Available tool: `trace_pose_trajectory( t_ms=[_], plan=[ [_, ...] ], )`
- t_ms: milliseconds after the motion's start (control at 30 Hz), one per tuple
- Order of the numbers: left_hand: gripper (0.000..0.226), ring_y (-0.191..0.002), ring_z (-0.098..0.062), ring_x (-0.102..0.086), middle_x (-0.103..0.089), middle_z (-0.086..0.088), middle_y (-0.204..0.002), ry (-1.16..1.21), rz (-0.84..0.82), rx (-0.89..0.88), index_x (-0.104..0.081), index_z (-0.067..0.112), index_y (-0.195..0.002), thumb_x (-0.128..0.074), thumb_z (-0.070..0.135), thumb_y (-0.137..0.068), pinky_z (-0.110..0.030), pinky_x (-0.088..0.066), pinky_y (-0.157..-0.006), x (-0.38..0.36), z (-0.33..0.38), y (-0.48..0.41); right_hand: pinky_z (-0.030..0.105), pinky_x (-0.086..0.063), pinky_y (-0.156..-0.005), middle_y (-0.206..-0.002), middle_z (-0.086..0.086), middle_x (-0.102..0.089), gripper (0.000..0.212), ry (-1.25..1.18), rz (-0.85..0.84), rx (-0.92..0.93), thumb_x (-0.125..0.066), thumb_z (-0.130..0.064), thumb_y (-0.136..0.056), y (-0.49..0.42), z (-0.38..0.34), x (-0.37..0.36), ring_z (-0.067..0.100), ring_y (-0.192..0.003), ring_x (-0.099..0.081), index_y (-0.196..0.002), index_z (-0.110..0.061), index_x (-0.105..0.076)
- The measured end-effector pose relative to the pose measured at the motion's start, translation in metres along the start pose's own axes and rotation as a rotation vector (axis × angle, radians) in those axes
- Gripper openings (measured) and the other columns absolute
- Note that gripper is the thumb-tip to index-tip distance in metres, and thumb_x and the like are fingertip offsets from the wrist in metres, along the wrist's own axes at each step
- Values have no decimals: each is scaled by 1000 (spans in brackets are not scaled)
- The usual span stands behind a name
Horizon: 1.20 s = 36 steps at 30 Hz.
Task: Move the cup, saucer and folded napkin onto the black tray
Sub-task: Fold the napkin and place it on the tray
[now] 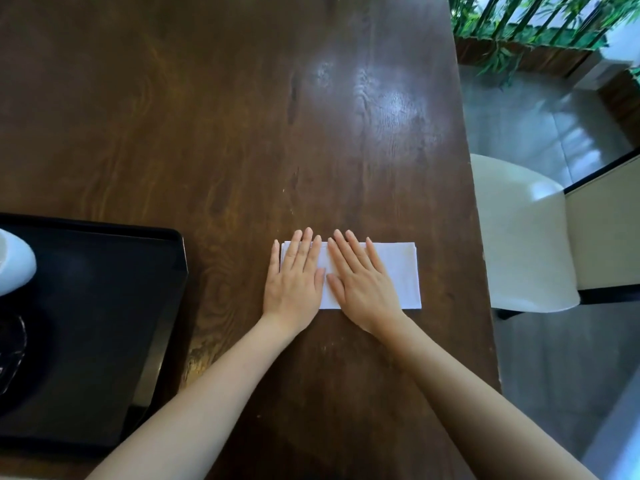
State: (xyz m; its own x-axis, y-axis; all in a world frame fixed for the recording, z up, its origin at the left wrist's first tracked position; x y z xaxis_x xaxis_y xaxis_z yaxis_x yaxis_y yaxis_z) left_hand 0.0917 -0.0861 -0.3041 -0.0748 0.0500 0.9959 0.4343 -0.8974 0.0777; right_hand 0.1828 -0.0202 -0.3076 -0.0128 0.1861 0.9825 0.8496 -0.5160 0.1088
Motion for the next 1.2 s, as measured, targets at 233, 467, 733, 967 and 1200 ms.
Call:
trace_pose_trajectory(
  t_ms=[233, 467, 733, 967, 1200],
  plan=[
    [59, -143, -19, -19, -24, -6, -154, 48, -7, 23, -21, 12, -145, -11, 40, -94, -47, -15, -116, 0, -2, 1, 38, 2, -120, -159, -1, -8, 62, 1, 7, -25, -12, -49, -95, 4, 17, 0, 16, -147, -1, -149, -20, -10],
    [63, -145, -18, -11, -16, -3, -156, 57, -8, 27, -16, 15, -147, -10, 45, -92, -43, -3, -116, 1, -3, 2, 37, 4, -119, -160, -2, -7, 63, 35, 27, -269, -8, -51, -95, 30, 77, 4, 14, -145, 4, -150, -20, -8],
    [69, -145, -19, -4, -10, -1, -158, 31, -24, 64, -10, 17, -148, -5, 55, -90, -47, -3, -118, -4, -17, 5, 39, 5, -120, -160, -1, -2, 64, 3, 39, -287, -6, -52, -94, 32, 80, 4, 15, -145, 6, -150, -20, -5],
    [63, -146, -24, -2, -9, -3, -158, -41, 9, 175, -11, 15, -147, -9, 48, -93, -54, 9, -112, 8, -7, -5, 38, 7, -118, -160, 1, -6, 65, 5, 56, -284, -7, -52, -94, 30, 78, 5, 19, -147, 1, -150, -19, -7],
    [56, -146, -19, -2, -7, -2, -158, 66, 3, 21, -7, 17, -148, -15, 39, -97, -45, 5, -116, 0, 57, -28, 39, 3, -119, -160, 3, -7, 62, 11, 67, -274, -7, -47, -96, 32, 79, 4, 18, -147, 1, -150, -16, -6]
  ],
)
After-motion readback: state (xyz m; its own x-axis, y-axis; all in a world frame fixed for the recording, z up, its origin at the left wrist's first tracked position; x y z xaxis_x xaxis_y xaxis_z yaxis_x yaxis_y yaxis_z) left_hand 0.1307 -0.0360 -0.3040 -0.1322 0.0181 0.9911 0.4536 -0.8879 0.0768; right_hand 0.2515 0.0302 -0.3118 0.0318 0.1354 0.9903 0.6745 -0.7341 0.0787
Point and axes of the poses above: each hand's wrist, its own y-axis away from the middle knuckle, its own x-axis out of the back of the hand, z = x × y, the point moved 6 cm from there along -y, towards the middle knuckle
